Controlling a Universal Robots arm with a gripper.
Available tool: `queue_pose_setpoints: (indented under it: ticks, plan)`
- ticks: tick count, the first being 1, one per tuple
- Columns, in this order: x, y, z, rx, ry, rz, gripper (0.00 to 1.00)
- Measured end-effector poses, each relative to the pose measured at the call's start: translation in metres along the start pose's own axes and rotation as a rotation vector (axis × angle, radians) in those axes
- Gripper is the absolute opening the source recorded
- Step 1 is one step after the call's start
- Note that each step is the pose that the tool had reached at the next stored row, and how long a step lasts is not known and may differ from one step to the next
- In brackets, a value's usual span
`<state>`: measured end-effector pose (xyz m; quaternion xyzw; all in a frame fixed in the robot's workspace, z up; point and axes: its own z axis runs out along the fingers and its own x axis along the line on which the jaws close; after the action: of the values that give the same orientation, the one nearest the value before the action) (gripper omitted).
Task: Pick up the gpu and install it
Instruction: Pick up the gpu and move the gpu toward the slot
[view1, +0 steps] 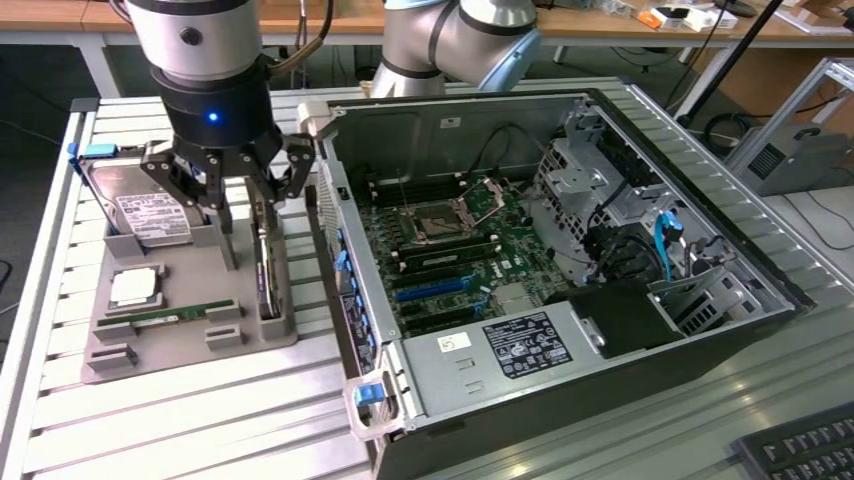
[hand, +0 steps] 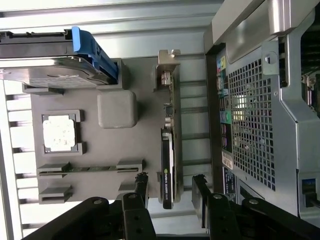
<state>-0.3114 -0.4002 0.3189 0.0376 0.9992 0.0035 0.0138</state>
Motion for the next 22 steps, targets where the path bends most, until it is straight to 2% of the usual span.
queue_pose_setpoints:
  ticks: [22]
  plan:
    - [0.0002, -0.0001, 0.0085, 0.0007, 0.0000, 0.000, 0.48]
